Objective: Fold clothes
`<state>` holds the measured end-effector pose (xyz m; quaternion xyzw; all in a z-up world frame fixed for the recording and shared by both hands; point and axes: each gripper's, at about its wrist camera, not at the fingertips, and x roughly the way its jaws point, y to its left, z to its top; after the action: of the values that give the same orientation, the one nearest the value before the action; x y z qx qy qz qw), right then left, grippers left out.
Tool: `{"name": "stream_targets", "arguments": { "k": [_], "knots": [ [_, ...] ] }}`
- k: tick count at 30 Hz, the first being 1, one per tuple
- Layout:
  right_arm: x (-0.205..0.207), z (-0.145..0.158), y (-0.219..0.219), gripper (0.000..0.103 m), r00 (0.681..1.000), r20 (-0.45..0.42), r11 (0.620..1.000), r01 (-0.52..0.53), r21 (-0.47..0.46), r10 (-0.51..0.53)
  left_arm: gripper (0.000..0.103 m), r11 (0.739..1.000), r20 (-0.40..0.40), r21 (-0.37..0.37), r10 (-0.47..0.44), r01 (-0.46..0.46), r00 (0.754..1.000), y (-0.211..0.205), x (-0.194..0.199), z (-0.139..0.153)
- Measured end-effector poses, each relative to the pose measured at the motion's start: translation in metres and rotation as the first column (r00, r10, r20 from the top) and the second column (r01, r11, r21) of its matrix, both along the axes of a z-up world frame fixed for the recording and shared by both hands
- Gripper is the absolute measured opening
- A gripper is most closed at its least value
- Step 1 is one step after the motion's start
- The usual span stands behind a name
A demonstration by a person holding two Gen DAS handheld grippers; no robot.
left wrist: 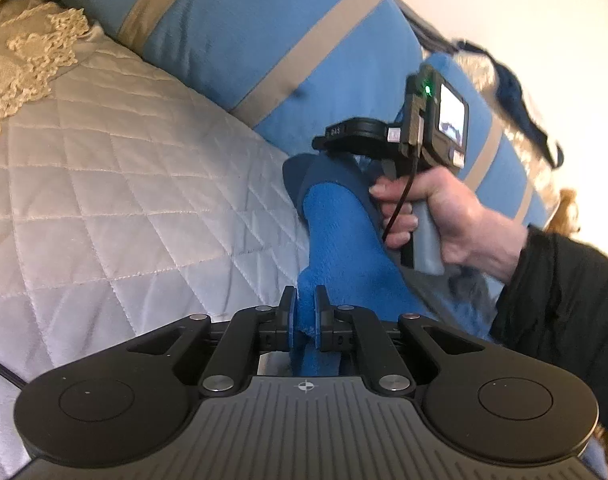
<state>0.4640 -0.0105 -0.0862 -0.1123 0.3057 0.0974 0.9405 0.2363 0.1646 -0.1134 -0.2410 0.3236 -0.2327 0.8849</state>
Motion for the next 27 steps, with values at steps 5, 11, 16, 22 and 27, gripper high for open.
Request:
{"name": "stream_targets", "arguments": {
  "k": [5,11,16,22,27],
  "knots": [
    [0.009,0.014,-0.012,0.020,0.998,-0.065,0.999,-0.006,0.051,0.009,0.024,0.998,-0.001,0.059,-0.006,0.006,1.000,0.001,-0.004,0.019],
    [-0.005,0.060,-0.068,0.088,0.996,-0.078,0.966,0.064,0.249,-0.046,0.084,0.994,0.086,0.107,0.014,-0.023,0.996,-0.003,-0.023,0.063],
    [-0.041,0.094,-0.119,0.103,0.995,-0.057,0.914,0.099,0.394,-0.083,0.087,0.986,0.127,0.168,-0.018,-0.003,0.992,-0.034,-0.036,0.107],
    [-0.092,0.128,-0.177,0.103,0.990,-0.027,0.890,0.139,0.434,-0.141,0.103,0.983,0.209,0.183,-0.069,0.030,0.976,-0.086,-0.054,0.164],
    [-0.143,0.158,-0.251,0.103,0.981,-0.110,0.780,0.194,0.594,-0.160,0.103,0.982,0.248,0.175,-0.119,0.076,0.961,-0.138,-0.062,0.195]
  ]
}}
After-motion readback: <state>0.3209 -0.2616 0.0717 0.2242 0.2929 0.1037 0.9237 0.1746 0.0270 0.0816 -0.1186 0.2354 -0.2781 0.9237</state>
